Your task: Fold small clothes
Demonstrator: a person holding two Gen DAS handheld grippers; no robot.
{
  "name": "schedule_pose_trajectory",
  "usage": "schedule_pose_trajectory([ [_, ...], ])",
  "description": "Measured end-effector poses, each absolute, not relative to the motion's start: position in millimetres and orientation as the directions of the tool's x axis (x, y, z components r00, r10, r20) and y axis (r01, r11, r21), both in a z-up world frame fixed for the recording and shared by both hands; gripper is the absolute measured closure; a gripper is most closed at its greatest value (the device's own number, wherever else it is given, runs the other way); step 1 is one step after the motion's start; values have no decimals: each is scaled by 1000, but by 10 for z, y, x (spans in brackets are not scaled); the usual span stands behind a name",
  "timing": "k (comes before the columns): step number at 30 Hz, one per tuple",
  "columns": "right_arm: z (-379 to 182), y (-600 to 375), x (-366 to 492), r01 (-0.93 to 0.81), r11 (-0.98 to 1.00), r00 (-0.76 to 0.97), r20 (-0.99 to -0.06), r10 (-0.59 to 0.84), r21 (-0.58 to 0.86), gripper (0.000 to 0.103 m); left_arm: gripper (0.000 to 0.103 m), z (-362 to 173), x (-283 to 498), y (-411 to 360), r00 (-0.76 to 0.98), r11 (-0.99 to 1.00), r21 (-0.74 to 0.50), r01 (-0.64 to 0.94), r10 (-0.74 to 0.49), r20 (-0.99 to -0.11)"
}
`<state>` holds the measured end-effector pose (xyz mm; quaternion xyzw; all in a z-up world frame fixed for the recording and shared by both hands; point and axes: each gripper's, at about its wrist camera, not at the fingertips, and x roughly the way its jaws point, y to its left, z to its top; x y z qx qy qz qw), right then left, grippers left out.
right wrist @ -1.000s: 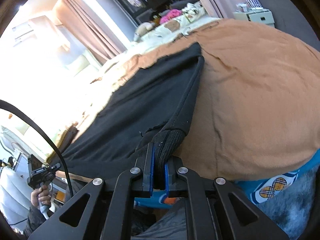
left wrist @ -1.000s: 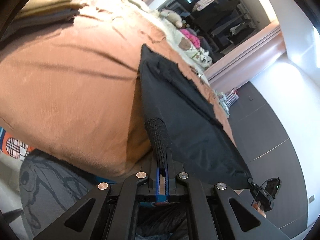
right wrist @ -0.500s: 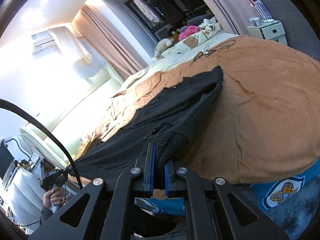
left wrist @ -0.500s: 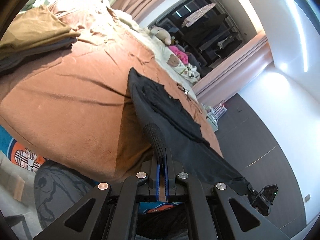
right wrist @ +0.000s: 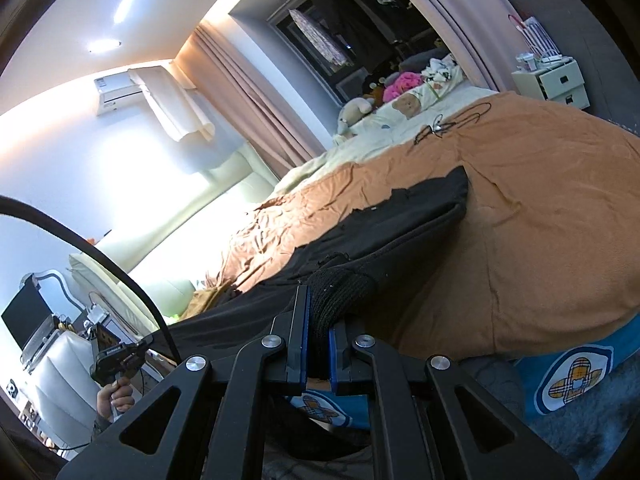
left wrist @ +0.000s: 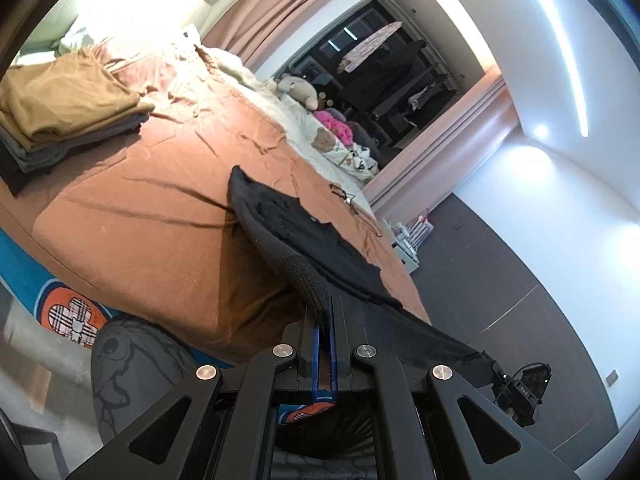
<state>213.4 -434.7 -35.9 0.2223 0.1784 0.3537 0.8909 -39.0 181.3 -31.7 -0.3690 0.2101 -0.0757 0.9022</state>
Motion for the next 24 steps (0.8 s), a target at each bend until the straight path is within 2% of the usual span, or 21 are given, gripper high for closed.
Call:
schedule_pose_trajectory([
  [12, -487, -4374, 2120, -573, 638, 682, -134, 719, 515, 99, 100, -252, -589, 1770, 908, 720, -694, 13, -299, -292],
  [24, -358, -4270, 2677, -546, 662, 691, -171, 702, 513, 99, 100, -105, -68, 1919, 904, 726, -688, 13, -303, -303],
])
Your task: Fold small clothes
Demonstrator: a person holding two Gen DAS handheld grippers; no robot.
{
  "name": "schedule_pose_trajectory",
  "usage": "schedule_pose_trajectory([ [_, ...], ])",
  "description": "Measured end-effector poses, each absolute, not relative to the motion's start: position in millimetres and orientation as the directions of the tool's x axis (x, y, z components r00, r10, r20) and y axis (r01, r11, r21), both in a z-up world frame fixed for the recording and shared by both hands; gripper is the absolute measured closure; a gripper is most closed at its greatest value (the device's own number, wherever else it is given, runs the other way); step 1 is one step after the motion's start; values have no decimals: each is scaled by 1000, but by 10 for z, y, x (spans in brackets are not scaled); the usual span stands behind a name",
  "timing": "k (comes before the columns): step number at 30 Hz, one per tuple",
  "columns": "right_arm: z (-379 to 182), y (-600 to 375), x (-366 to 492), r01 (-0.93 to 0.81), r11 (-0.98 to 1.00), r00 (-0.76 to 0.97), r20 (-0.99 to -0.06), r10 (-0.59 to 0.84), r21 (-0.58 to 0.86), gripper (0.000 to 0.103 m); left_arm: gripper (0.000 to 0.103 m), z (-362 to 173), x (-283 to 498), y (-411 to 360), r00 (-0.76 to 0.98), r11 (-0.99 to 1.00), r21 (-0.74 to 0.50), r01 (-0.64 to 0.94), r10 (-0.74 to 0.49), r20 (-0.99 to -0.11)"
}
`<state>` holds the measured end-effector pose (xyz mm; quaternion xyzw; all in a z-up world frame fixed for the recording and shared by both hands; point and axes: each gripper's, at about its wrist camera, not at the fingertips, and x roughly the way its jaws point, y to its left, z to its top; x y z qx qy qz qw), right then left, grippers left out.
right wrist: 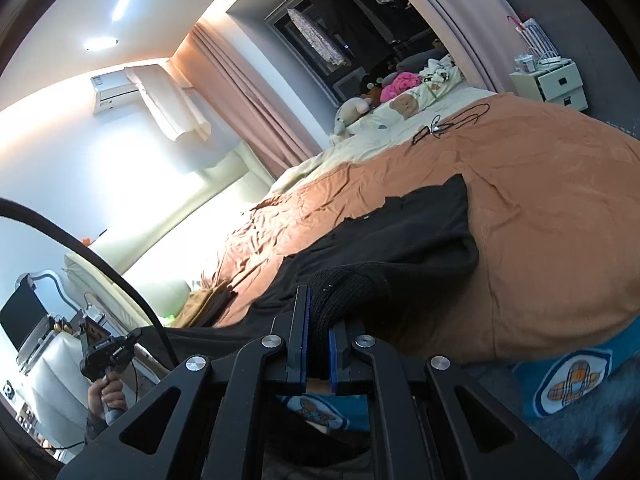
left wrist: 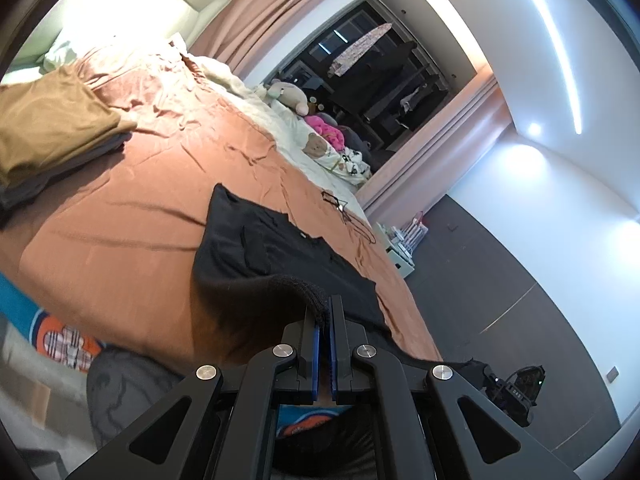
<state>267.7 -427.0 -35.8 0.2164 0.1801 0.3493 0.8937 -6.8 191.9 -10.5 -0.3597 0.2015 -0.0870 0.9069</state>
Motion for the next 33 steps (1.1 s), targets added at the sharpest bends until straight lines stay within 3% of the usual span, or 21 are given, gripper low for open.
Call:
schedule_pose_trajectory([
  [12, -76, -4073, 3296, -500, 708, 719, -216, 661, 499, 99, 100, 128, 918, 2077, 895, 735, -678, -16, -293, -338],
  [33, 283, -3431, 4383, -372, 787, 715, -390, 581, 492, 99, 100, -356, 2478, 2391, 809, 751, -632, -190, -246, -535],
])
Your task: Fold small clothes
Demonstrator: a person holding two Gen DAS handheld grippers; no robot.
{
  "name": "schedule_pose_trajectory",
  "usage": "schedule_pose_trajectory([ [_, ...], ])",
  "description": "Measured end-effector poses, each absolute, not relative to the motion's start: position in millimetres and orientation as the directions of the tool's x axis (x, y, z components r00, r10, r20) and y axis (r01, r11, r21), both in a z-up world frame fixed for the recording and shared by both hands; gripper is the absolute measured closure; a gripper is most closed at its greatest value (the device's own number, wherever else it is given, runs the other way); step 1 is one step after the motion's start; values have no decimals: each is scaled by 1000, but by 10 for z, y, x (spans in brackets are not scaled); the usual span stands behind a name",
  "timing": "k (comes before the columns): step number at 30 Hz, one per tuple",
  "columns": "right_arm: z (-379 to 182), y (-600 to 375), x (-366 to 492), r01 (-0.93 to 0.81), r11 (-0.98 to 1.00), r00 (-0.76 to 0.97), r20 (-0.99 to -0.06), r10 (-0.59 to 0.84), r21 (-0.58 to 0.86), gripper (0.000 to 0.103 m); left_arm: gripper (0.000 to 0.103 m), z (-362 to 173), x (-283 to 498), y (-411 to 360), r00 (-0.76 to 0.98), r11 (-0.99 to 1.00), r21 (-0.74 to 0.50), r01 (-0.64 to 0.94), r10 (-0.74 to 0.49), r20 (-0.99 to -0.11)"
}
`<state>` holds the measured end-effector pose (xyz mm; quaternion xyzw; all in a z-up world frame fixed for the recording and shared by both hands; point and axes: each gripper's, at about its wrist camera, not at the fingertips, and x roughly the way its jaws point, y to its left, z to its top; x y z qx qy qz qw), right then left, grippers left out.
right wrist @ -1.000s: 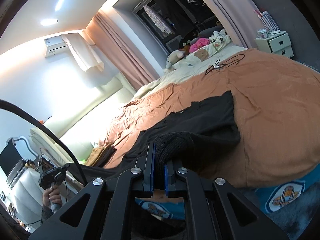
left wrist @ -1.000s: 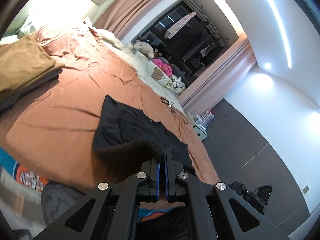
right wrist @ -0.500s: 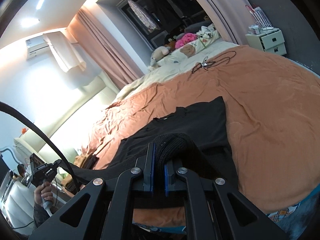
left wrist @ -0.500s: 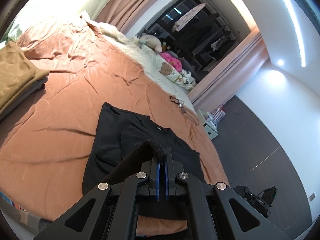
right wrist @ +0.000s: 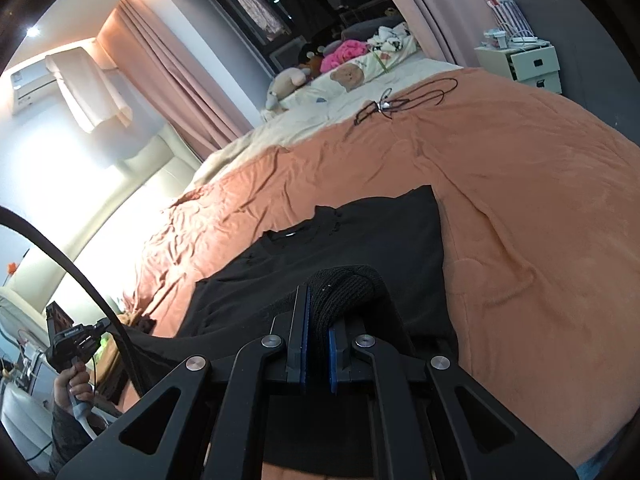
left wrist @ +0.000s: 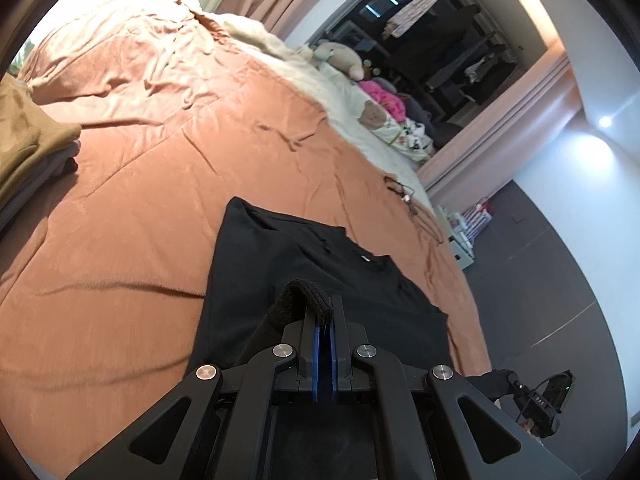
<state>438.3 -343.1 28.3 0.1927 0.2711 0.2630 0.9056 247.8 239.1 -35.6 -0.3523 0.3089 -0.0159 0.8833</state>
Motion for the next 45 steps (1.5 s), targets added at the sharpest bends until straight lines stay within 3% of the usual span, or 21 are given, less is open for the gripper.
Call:
schedule_pose_trajectory([
  [21, 572, -2822, 5776, -257, 856, 730, -491, 476, 448, 99, 100, -584, 4130, 2676, 719, 807, -536, -249, -217, -661],
  [35, 357, -2462, 6704, -131, 886, 677, -612, 408, 446, 98, 99, -1217, 5050, 2709, 586, 856, -415, -308, -173, -792],
  [37, 322, -2417, 6810, -128, 876, 650, -628, 428, 465, 96, 95, -1283, 5115, 2718, 562, 857, -412, -309, -185, -806],
  [39, 361, -2423, 6851, -133, 875, 644, -630, 434, 466, 86, 90, -1285, 5121, 2719, 555, 864, -406, -298, -189, -810],
  [40, 402, -2404, 6835, -147, 878, 648, -627, 433, 454, 79, 78, -1269, 5107, 2716, 557, 869, -399, -292, -185, -810],
  [41, 453, -2426, 6832, -157, 881, 658, -618, 430, 445, 55, 68, -1247, 5092, 2711, 560, 876, -386, -288, -173, -810],
  [42, 495, -2436, 6817, -166, 886, 672, -607, 424, 434, 29, 43, -1207, 5061, 2706, 567, 886, -363, -287, -148, -811],
  [43, 573, -2448, 6762, -177, 892, 694, -589, 413, 417, 24, 28, -1165, 5026, 2705, 579, 895, -345, -284, -127, -806],
  [45, 610, -2483, 6686, -207, 893, 705, -572, 419, 400, 24, 25, -1095, 4979, 2693, 606, 909, -326, -261, -109, -788],
])
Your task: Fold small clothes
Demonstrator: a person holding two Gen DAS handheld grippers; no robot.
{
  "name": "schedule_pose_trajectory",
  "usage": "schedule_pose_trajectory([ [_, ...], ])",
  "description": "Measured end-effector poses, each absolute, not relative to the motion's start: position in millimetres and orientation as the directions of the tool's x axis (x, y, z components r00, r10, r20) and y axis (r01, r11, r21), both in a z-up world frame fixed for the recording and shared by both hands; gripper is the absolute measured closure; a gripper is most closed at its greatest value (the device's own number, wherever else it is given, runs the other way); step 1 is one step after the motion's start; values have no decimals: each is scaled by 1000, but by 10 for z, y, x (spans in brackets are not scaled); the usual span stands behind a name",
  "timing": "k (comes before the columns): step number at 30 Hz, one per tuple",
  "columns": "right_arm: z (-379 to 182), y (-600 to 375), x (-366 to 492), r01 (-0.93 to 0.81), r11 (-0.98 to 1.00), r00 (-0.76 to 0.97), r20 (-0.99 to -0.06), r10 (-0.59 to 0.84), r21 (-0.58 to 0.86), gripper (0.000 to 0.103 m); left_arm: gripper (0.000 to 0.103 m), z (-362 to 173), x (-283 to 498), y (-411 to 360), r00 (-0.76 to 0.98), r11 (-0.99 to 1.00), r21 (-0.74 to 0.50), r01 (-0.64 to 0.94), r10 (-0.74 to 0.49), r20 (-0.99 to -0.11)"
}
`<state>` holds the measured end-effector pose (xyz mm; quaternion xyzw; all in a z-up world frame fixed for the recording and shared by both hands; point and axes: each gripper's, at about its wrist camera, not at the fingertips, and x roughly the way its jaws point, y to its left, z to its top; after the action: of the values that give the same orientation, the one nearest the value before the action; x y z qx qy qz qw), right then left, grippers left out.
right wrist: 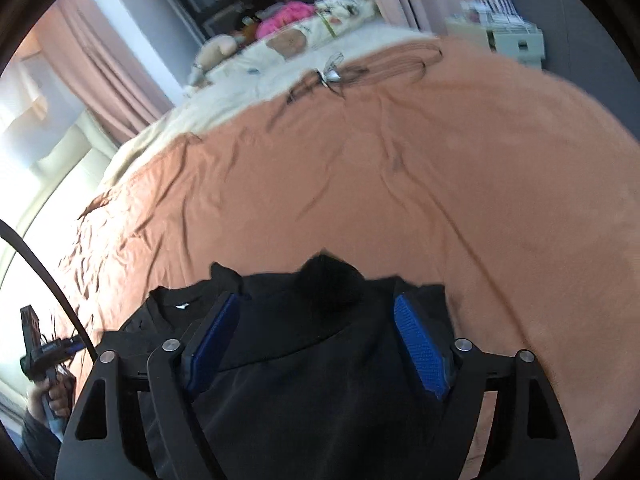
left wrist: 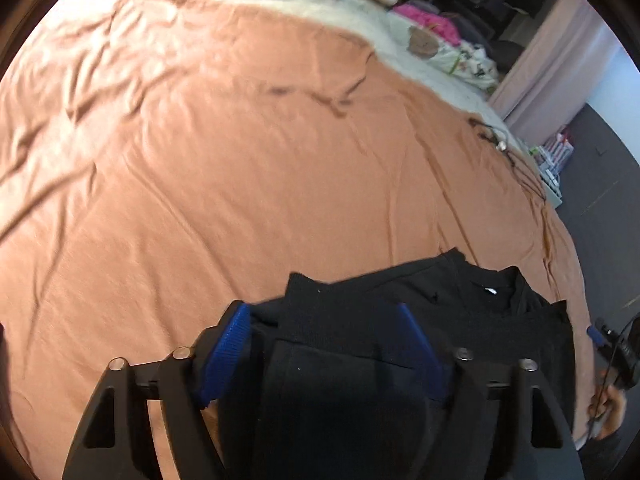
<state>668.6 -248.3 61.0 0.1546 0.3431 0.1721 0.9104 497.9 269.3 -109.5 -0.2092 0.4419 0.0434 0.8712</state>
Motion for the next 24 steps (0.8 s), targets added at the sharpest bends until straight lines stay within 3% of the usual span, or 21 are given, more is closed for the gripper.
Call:
schedule_pose_trajectory([
  [5, 604, -2419, 6587, -272, 917, 668, -628, 398, 292, 24, 26, -1082, 4984, 2638, 581, 943, -250, -221, -79, -810],
  [9, 577, -2309, 6665, -313, 928, 647, -670, 365, 204, 25, 42, -1174, 5066, 2576, 549, 960, -217, -177, -87, -831],
  [12, 542, -2235, 6757, -330, 927, 625, -696, 354, 175, 36, 53, -1326, 5159, 2609, 516, 954, -237, -186, -110, -850],
  [21, 437, -2106, 7214, -309, 947, 610, -744, 273, 94, 41, 55, -1659, 5317, 2667, 468, 942, -251, -222, -122, -875],
  [24, 374, -2042, 7365, -305, 950, 596, -763, 250, 73, 54, 57, -1710, 5376, 2660, 465, 943, -248, -223, -121, -877],
])
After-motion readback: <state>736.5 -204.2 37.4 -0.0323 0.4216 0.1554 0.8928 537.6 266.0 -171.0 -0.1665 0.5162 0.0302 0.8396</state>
